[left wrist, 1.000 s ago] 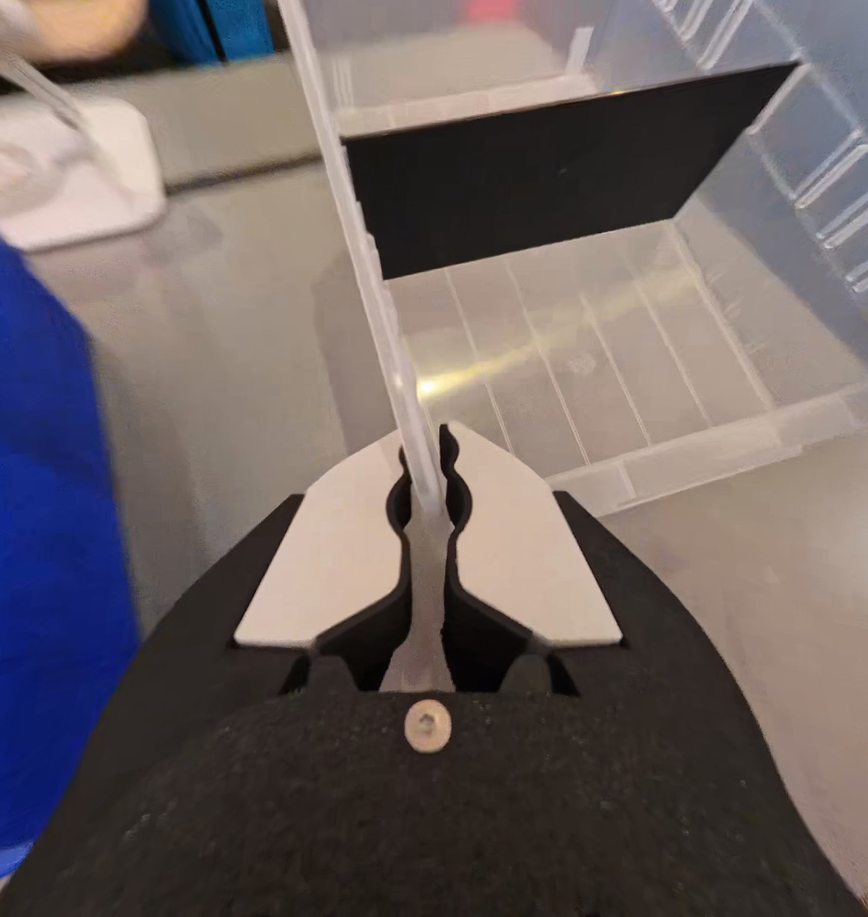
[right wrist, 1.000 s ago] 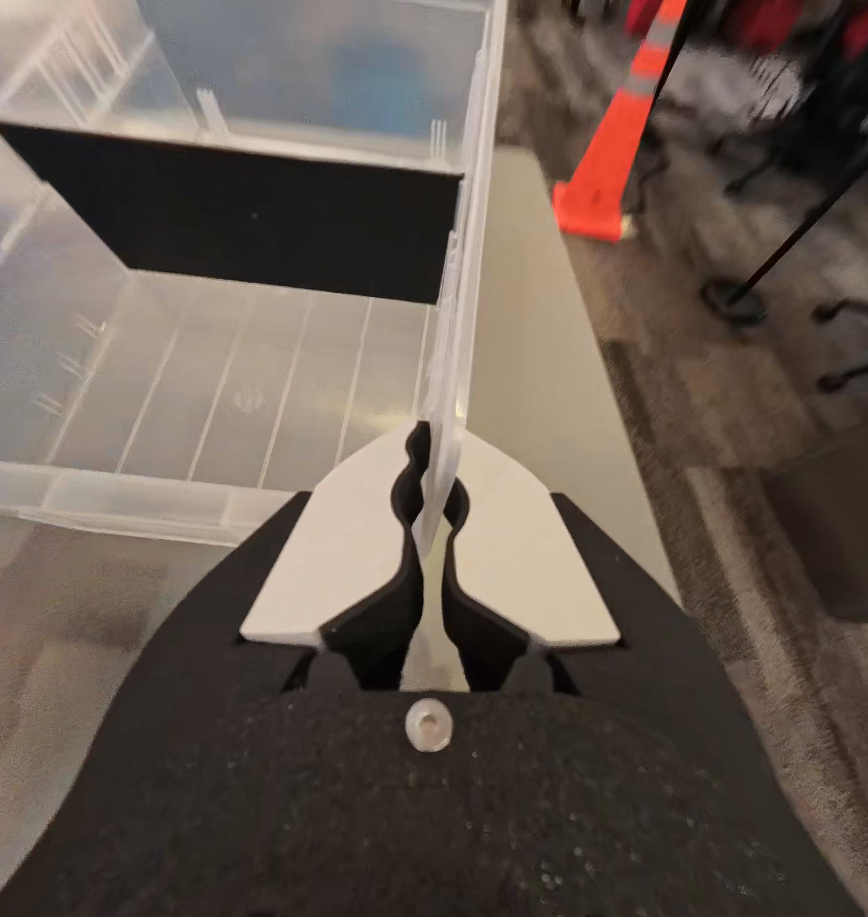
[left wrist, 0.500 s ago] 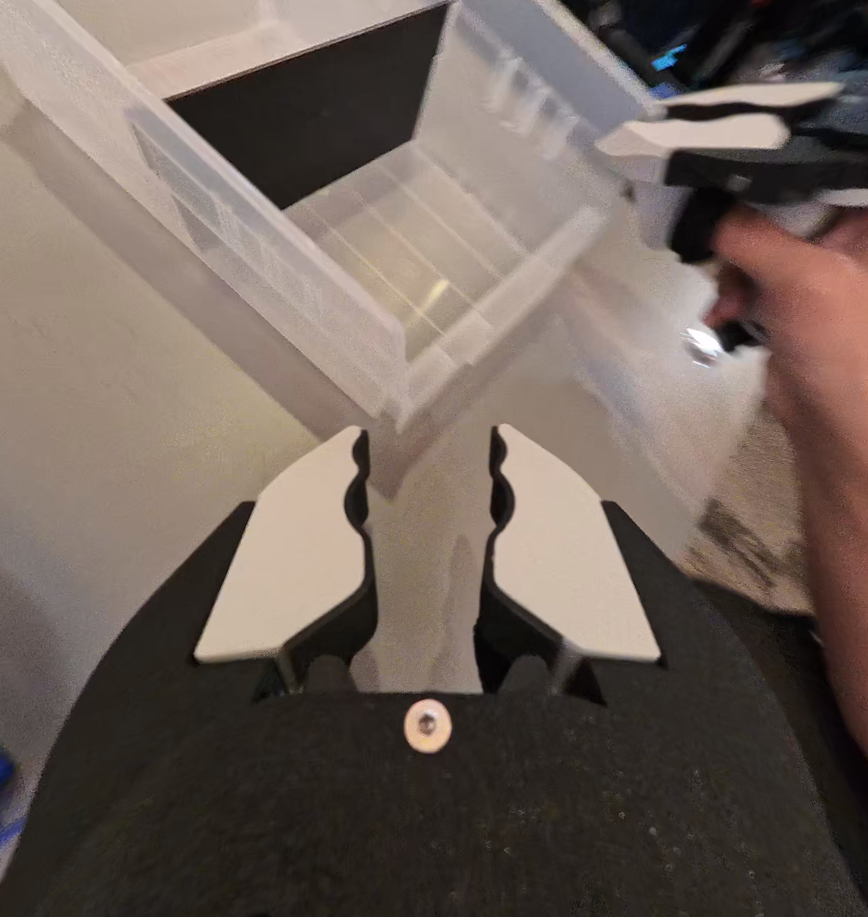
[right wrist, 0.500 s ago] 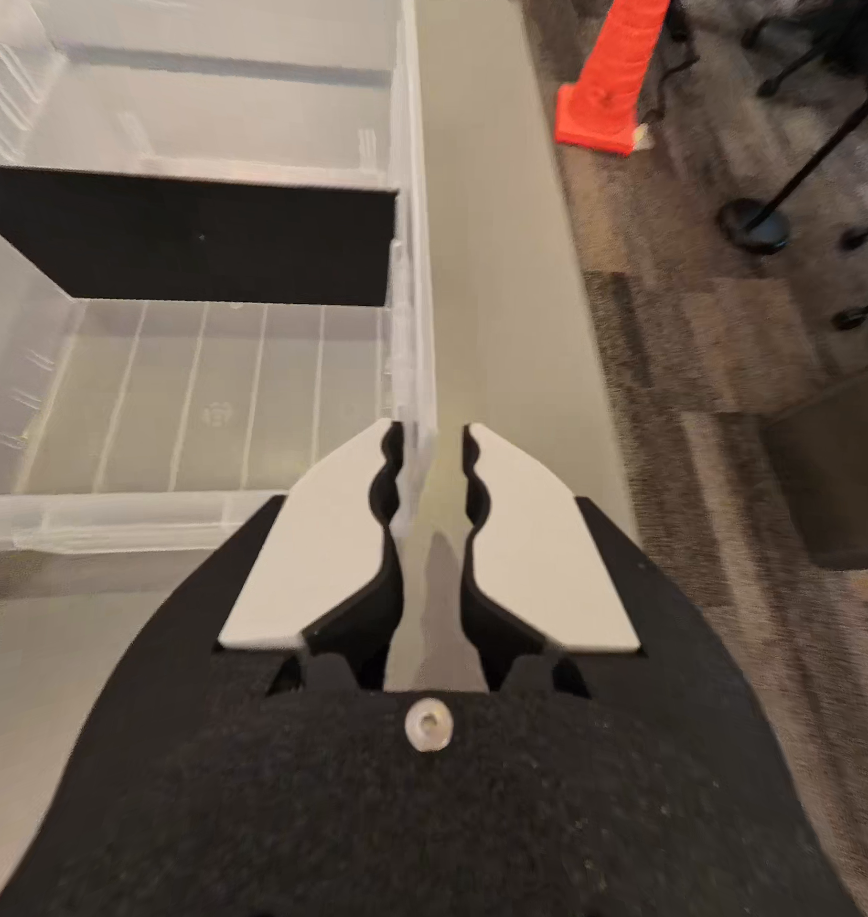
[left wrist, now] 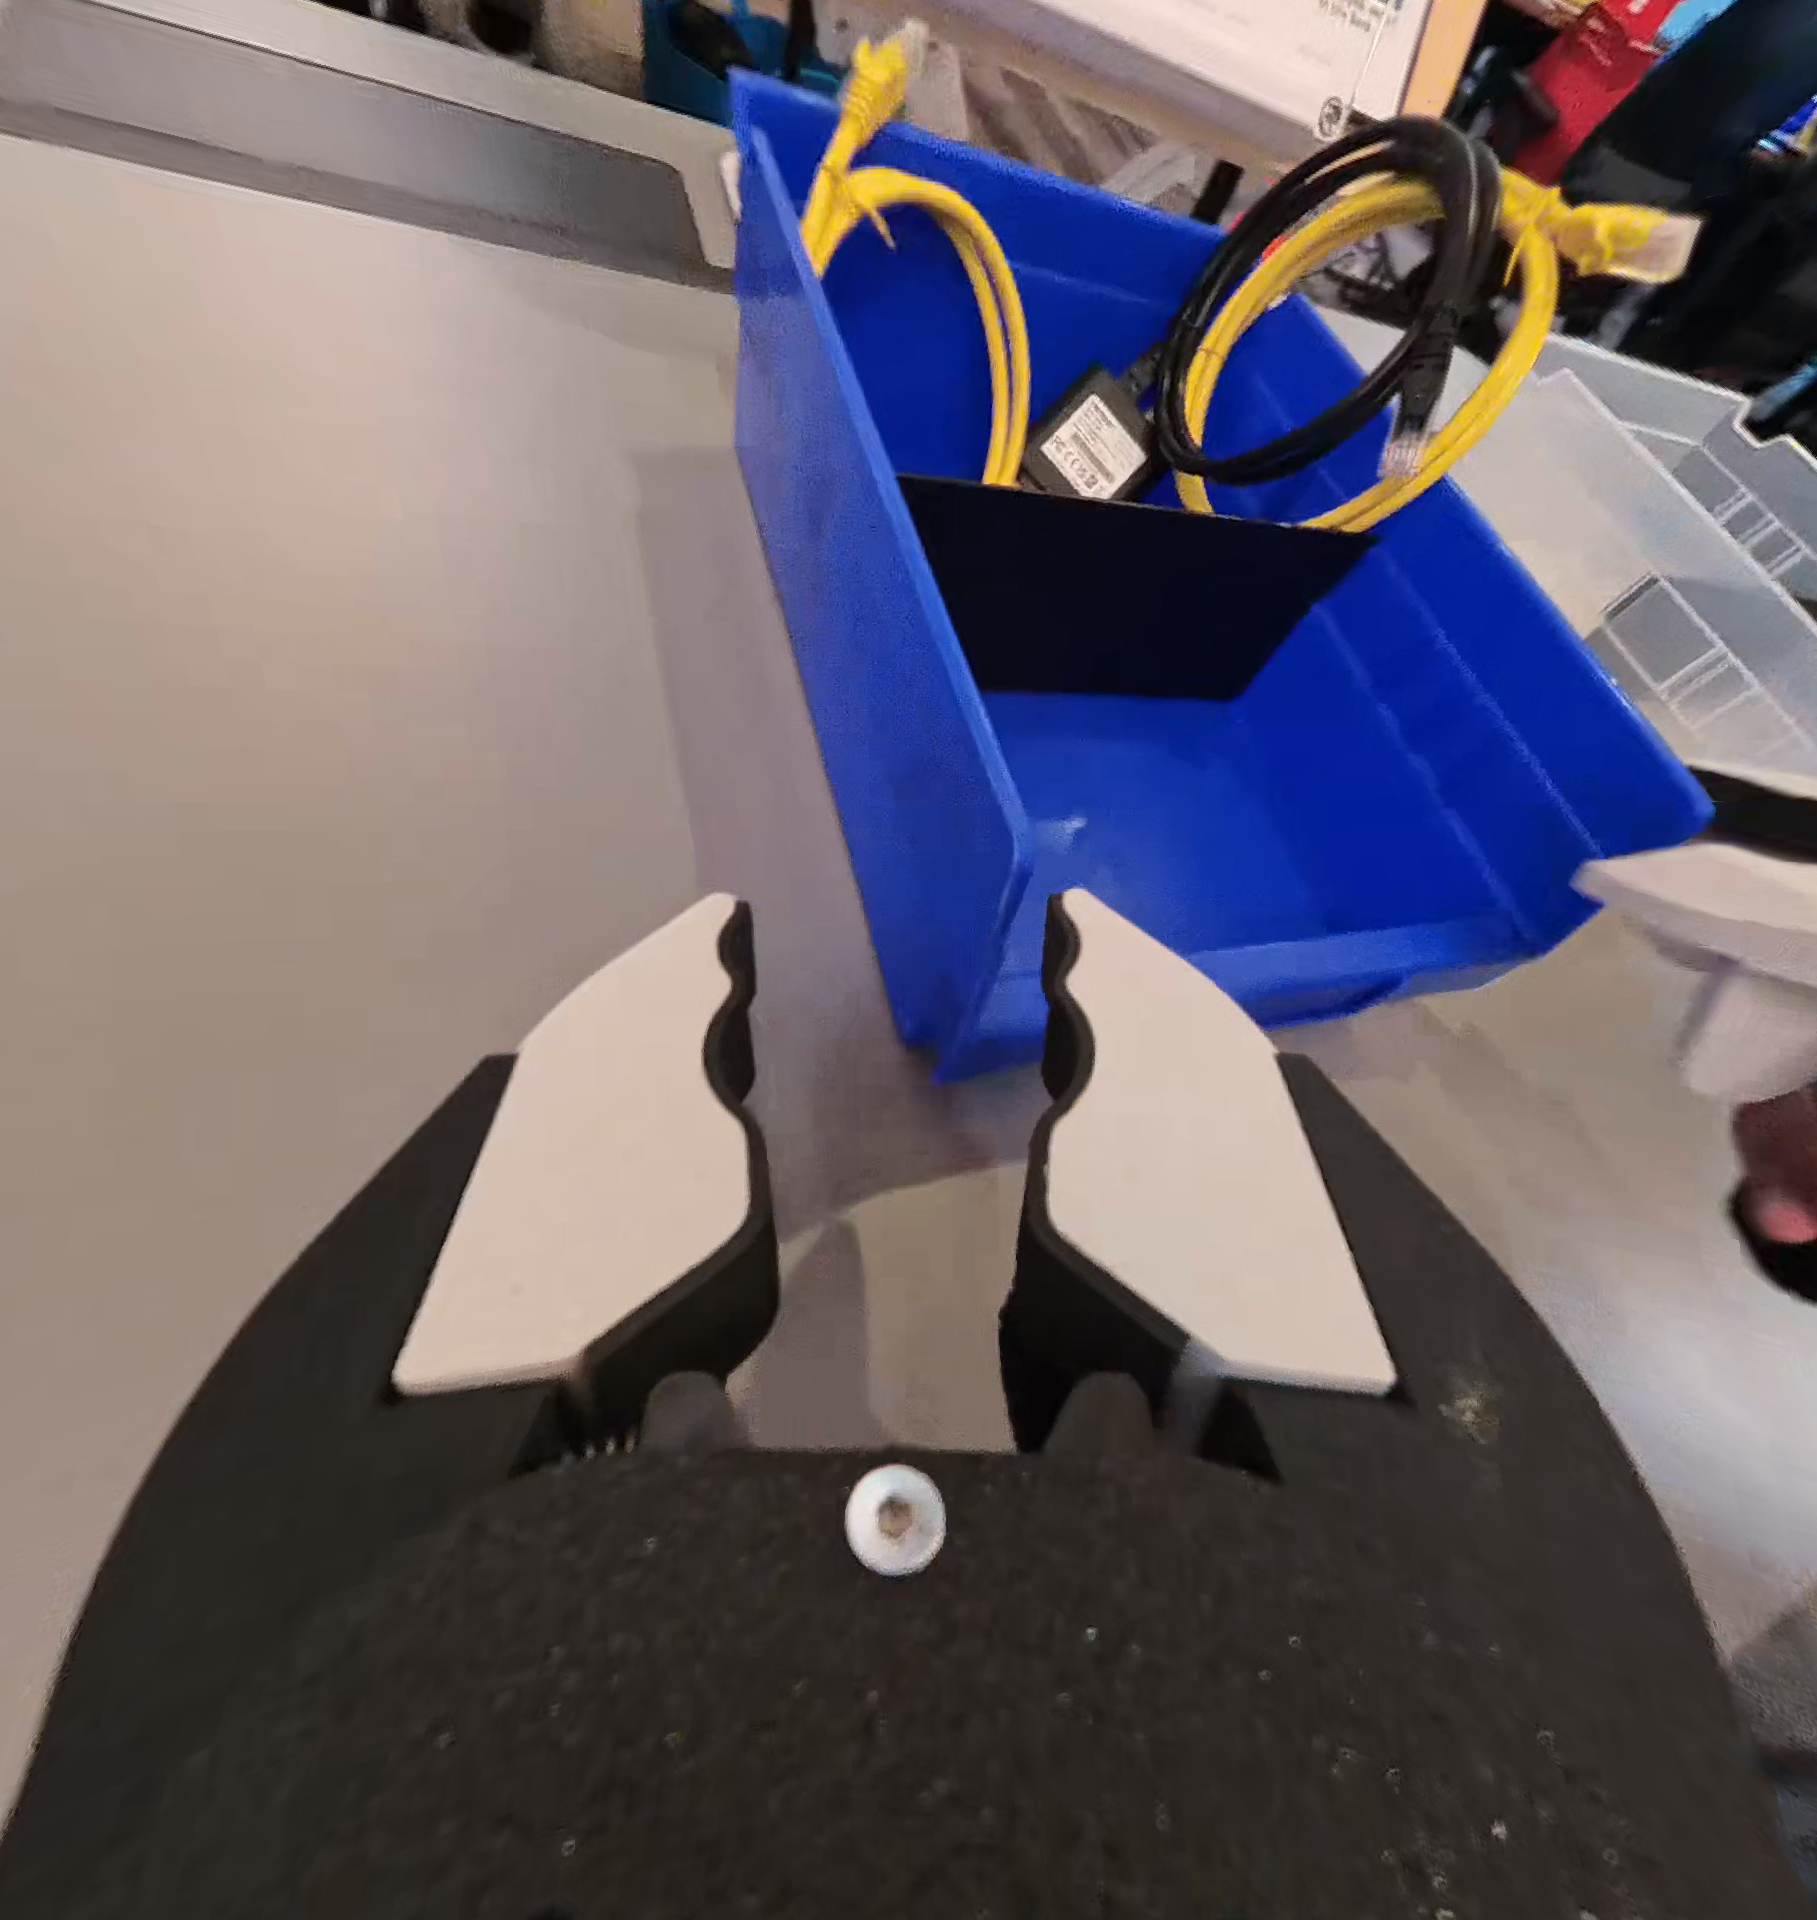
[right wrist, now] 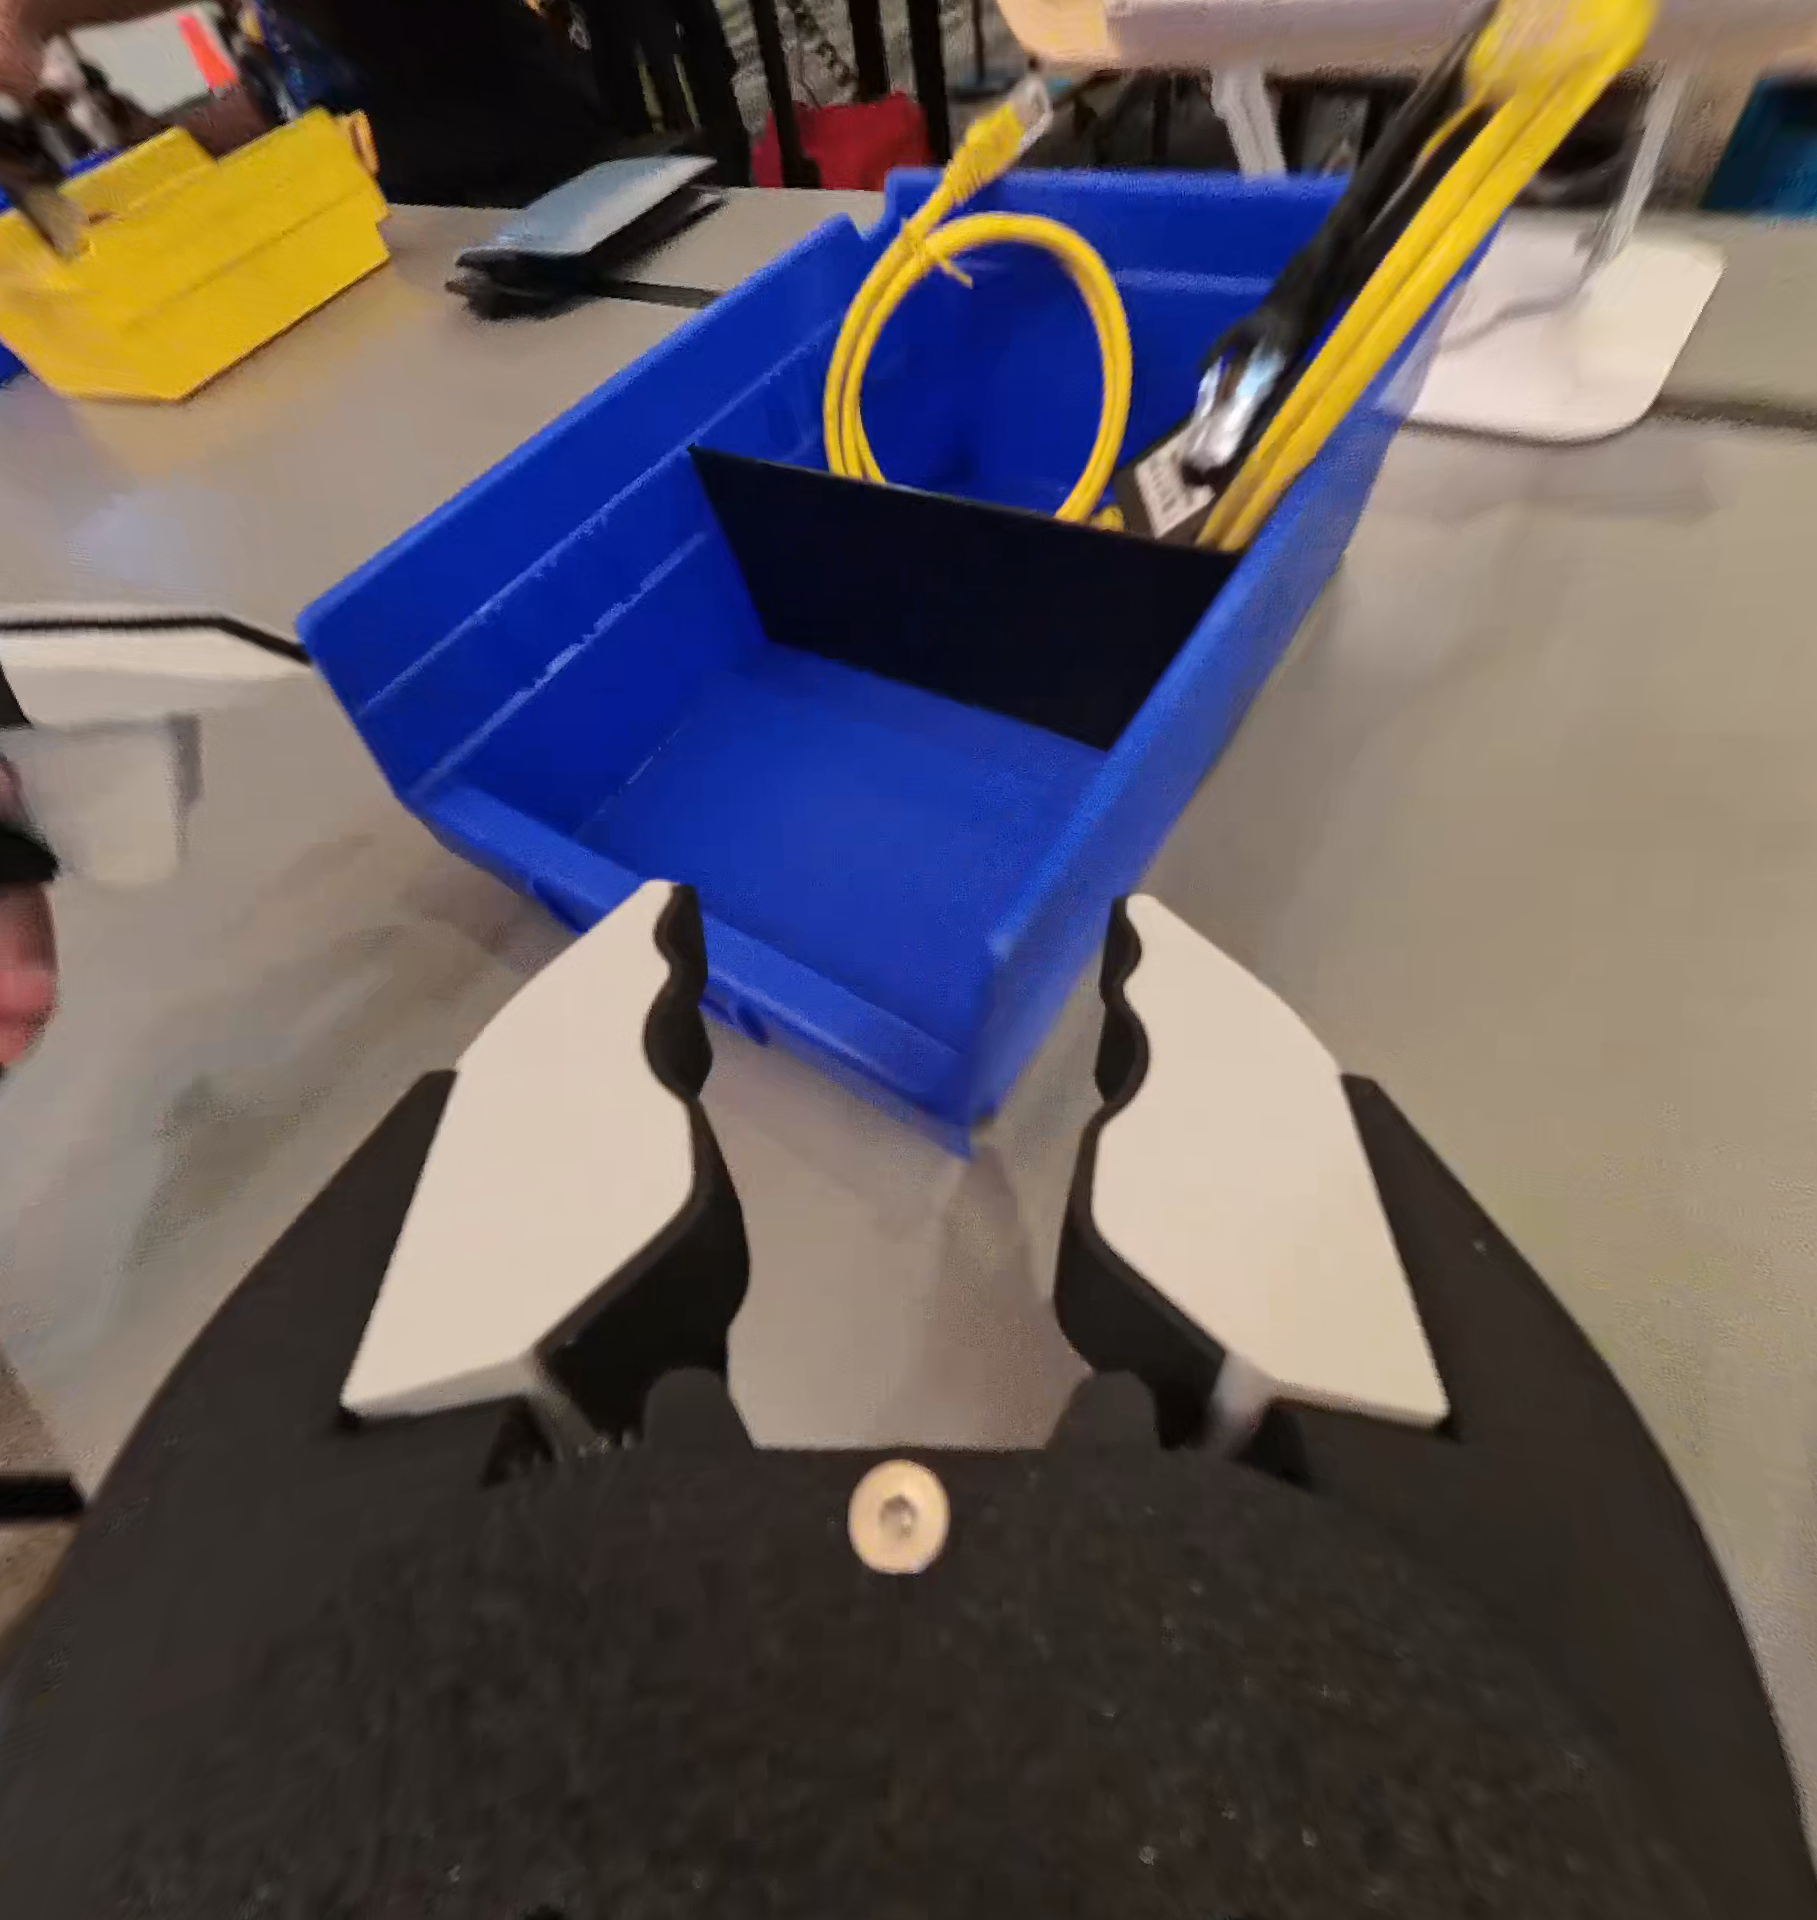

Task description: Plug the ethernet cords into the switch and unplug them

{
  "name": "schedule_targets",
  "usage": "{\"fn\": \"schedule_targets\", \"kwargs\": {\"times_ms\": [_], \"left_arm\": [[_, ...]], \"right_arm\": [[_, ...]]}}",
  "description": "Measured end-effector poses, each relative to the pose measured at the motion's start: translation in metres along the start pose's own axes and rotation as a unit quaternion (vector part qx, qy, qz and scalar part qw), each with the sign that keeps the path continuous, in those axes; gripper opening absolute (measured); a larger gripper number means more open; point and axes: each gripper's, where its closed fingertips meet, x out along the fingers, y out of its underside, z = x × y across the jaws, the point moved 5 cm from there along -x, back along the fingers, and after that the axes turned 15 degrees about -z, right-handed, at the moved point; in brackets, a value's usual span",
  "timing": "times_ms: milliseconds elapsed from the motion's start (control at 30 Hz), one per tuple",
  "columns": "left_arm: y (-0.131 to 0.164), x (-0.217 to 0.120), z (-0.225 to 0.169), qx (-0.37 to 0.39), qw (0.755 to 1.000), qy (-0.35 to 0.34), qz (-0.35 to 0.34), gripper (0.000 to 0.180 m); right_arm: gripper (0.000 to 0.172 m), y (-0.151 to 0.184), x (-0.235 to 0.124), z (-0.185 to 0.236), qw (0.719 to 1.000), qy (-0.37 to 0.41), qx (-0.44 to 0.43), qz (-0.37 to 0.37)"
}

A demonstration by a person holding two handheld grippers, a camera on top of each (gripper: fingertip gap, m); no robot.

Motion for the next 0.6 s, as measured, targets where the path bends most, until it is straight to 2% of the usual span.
{"fn": "schedule_targets", "kwargs": {"times_ms": [67,100,167,233,267,300,433,600], "left_arm": [[0.003,0.022,-0.008,0.023,1.0,0.014,0.001,0.053],[0.006,0.034,-0.011,0.042,0.999,0.012,0.008,0.05],[0.017,0.055,-0.012,0.059,0.997,0.001,0.041,0.029],[0.015,0.065,-0.009,0.005,0.999,-0.006,0.035,0.024],[0.014,0.066,-0.006,-0.015,0.999,-0.001,0.037,0.02],[0.014,0.067,-0.005,-0.008,0.999,0.002,0.04,0.018],[0.0,0.052,0.011,0.063,0.996,-0.05,0.039,0.007],[-0.034,0.011,0.08,0.084,0.987,-0.133,0.015,0.002]], "right_arm": [[0.062,0.01,0.024,-0.002,0.998,0.066,0.003,0.001],[0.044,0.013,0.032,-0.009,0.992,0.122,-0.017,0.009],[0.038,0.012,0.041,-0.014,0.988,0.155,-0.021,0.017],[0.028,0.009,0.046,-0.021,0.985,0.173,0.005,0.01],[0.012,0.008,0.046,-0.028,0.981,0.193,0.019,0.016],[0.008,0.006,0.046,-0.031,0.981,0.19,0.02,0.03],[0.006,0.002,0.053,-0.012,0.976,0.214,-0.006,0.027],[0.008,-0.014,0.093,0.063,0.985,0.165,-0.045,-0.006]]}}
